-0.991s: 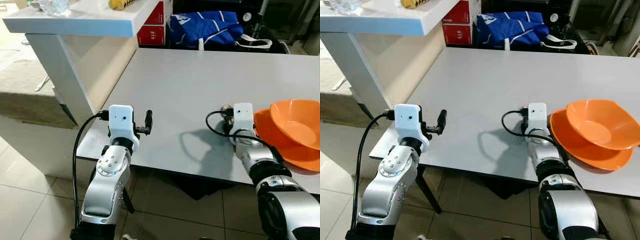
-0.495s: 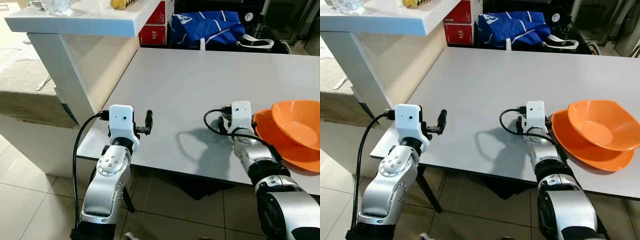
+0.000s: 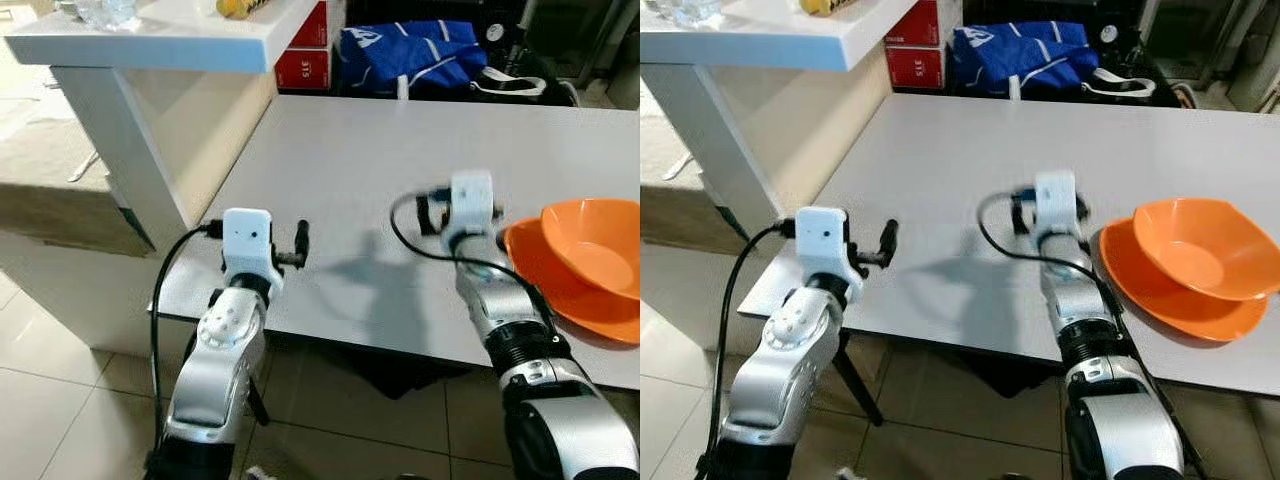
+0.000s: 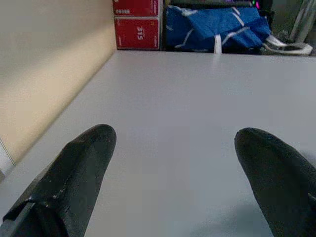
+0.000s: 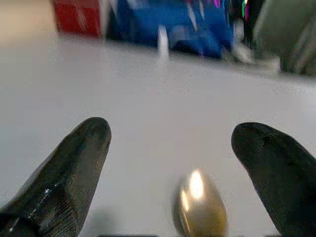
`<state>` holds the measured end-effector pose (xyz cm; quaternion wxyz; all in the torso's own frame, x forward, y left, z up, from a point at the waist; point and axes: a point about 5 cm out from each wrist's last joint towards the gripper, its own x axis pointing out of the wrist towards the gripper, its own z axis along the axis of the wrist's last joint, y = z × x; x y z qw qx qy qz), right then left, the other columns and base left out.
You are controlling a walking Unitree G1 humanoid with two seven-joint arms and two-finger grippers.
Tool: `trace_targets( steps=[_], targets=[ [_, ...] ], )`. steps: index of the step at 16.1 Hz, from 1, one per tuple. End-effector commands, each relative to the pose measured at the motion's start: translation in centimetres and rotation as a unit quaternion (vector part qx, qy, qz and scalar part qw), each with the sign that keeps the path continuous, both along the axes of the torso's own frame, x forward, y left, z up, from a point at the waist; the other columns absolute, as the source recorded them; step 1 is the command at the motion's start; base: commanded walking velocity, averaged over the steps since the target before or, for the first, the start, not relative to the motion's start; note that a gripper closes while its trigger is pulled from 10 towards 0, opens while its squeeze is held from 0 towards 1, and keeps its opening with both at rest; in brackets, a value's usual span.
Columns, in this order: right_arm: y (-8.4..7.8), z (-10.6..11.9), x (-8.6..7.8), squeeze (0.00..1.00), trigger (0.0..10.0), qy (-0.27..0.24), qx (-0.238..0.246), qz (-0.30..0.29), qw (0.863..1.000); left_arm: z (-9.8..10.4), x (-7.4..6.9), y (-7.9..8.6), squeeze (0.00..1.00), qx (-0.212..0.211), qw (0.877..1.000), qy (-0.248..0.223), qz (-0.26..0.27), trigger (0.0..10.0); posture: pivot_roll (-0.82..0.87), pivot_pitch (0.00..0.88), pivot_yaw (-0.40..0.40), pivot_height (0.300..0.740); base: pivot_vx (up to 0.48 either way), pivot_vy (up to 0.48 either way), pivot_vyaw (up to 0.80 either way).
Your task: Setting the table
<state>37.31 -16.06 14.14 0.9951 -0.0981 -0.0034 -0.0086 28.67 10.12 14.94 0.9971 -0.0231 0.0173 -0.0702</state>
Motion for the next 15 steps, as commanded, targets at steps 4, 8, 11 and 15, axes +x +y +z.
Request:
trace_targets(
  steps=[4,8,11,15],
  targets=[
    [-0.7,4.6,0.1,0.00,10.0,-0.128,-0.003,-0.017,0.992,0.1,0.5,0.0,0.00,-0.004,1.000,-0.004,0.003,10.0,-0.21,0.000,0.063,0.740,0.000,0.000,0.00],
    [-5.7,8.0,-1.3,0.00,10.0,-0.225,-0.022,-0.137,0.964,0.3,0.7,0.2,0.00,-0.005,1.000,-0.013,0.001,10.0,-0.21,0.000,0.066,0.740,0.000,0.000,0.00],
    [-7.9,6.7,-3.5,0.00,10.0,-0.233,-0.034,-0.193,0.952,0.3,0.8,0.6,0.00,-0.006,1.000,-0.018,0.003,10.0,-0.21,0.000,0.067,0.740,0.000,0.000,0.00],
    [-5.7,3.9,-7.0,0.00,10.0,-0.218,-0.055,-0.144,0.964,0.3,0.6,1.5,0.00,-0.006,1.000,-0.024,0.011,10.0,-0.22,0.000,0.057,0.740,0.000,0.000,0.00]
  ],
)
